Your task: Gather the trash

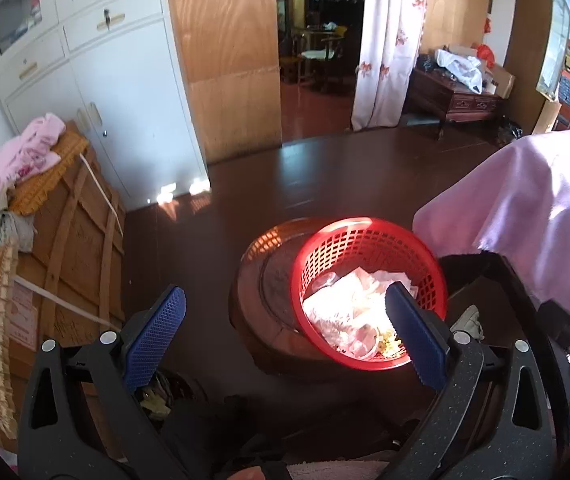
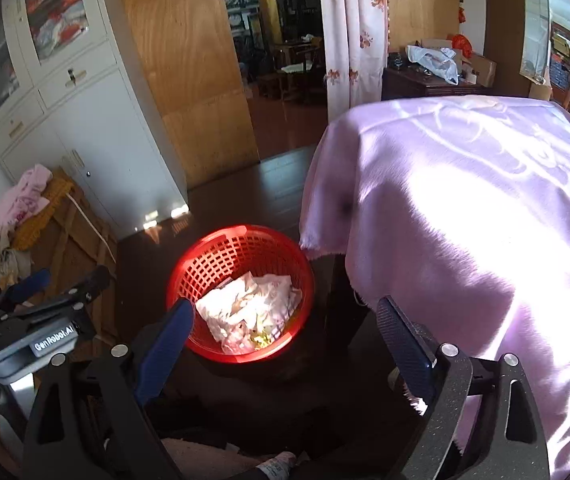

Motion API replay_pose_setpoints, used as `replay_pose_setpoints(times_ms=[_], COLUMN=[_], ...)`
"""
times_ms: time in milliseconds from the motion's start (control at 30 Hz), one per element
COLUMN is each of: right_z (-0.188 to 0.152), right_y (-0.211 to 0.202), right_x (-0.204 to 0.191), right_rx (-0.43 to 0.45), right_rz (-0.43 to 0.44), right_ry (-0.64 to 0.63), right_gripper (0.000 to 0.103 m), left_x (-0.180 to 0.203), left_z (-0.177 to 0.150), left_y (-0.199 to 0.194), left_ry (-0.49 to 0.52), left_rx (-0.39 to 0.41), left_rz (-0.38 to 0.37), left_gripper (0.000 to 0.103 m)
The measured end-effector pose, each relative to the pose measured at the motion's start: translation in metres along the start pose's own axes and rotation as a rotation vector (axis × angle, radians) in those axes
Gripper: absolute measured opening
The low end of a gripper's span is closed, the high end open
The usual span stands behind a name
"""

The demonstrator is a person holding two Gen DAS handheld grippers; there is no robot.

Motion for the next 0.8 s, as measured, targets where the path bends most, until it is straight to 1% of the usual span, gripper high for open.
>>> replay_pose_setpoints(times_ms=[100, 200, 300, 467, 567, 800], right_z=[-0.004, -0.006, -0.01, -0.016, -0.017, -0.019], right_y=[0.009, 0.017, 0.022, 0.025, 0.022, 0.015], right_x=[0.001, 0.002, 0.0, 0.0, 0.001, 0.002], right_rx=[-0.025, -0.044, -0.062, -0.083, -0.075, -0.06], right_rz=[-0.014, 0.001, 0.011, 0.018, 0.014, 0.009], right_ry=[-0.015, -0.007, -0.013, -0.024, -0.026, -0.025], right_gripper=[0.091, 0.091, 0.091, 0.091, 0.091, 0.091], left_x=[-0.003, -0.001, 0.002, 0.006, 0.008, 0.007], left_z=[-0.002, -0.003, -0.005, -0.006, -0.004, 0.0], left_y=[0.005, 0.006, 0.007, 0.002, -0.002, -0.009], left_ry=[-0.008, 0.0, 0.014, 0.032, 0.041, 0.011], left_rx=[-0.005, 0.006, 0.011, 0.017, 0.027, 0.025], left_rz=[0.015, 0.045, 0.058, 0.05, 0.051, 0.027], left_gripper=[0.096, 0.096, 0.096, 0.096, 0.096, 0.096])
Point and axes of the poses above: each gripper's, at about its wrist camera, not at the fingertips, and y roughly the way its jaws point, x to its right, z to its top, the point moved 4 cm from there along y, roughly the way its jaws point, and after that the axes turned 14 degrees about z, right-handed, at the moved point
